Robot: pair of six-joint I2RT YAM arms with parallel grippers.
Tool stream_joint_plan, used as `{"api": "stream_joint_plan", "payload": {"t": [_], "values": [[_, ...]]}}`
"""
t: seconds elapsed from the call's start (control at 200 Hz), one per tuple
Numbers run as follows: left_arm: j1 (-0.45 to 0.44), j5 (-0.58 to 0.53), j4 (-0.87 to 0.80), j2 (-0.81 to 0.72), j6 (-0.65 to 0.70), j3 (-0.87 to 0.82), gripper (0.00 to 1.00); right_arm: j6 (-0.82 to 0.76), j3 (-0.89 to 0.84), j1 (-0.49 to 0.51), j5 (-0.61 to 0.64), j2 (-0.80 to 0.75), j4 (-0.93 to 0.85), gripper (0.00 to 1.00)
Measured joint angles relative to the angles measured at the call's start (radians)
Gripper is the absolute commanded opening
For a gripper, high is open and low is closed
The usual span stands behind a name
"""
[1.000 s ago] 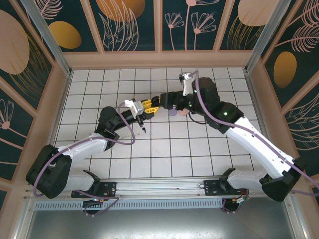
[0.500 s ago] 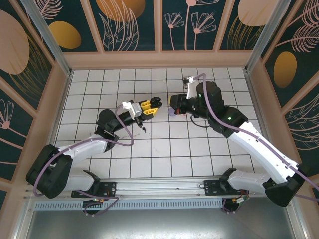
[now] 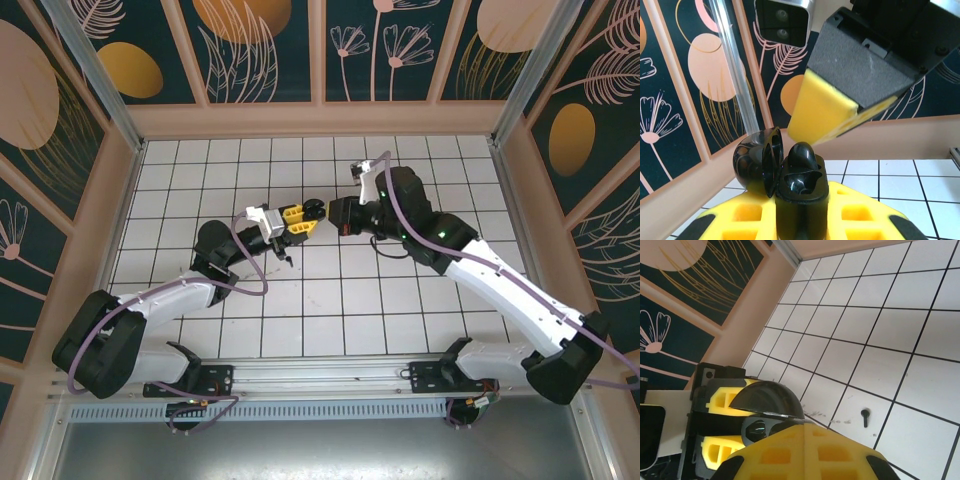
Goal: Insert wireless bluetooth earbuds into charging case
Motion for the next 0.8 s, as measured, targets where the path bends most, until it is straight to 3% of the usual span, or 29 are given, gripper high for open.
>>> {"api": "stream_joint_plan", "payload": {"t": [0.35, 0.586, 0.696, 0.801], "values": [[0.006, -0.02, 0.002, 0.001, 0.0, -0.003, 0.0, -0.001, 0.027, 0.004, 0.013, 0.03, 0.002, 0.0], [0.004, -0.058, 0.01, 0.001, -0.004, -0.012, 0.0, 0.0, 0.032, 0.016, 0.122, -0.01, -0.032, 0.0], [0.004, -0.087, 0.035, 0.001, -0.007, -0.034, 0.0, 0.003, 0.028, 0.014, 0.154, -0.082, -0.049, 0.06], [0.004, -0.114, 0.056, 0.001, -0.008, -0.053, 0.0, 0.014, 0.014, 0.014, 0.172, -0.131, -0.053, 0.24]]}}
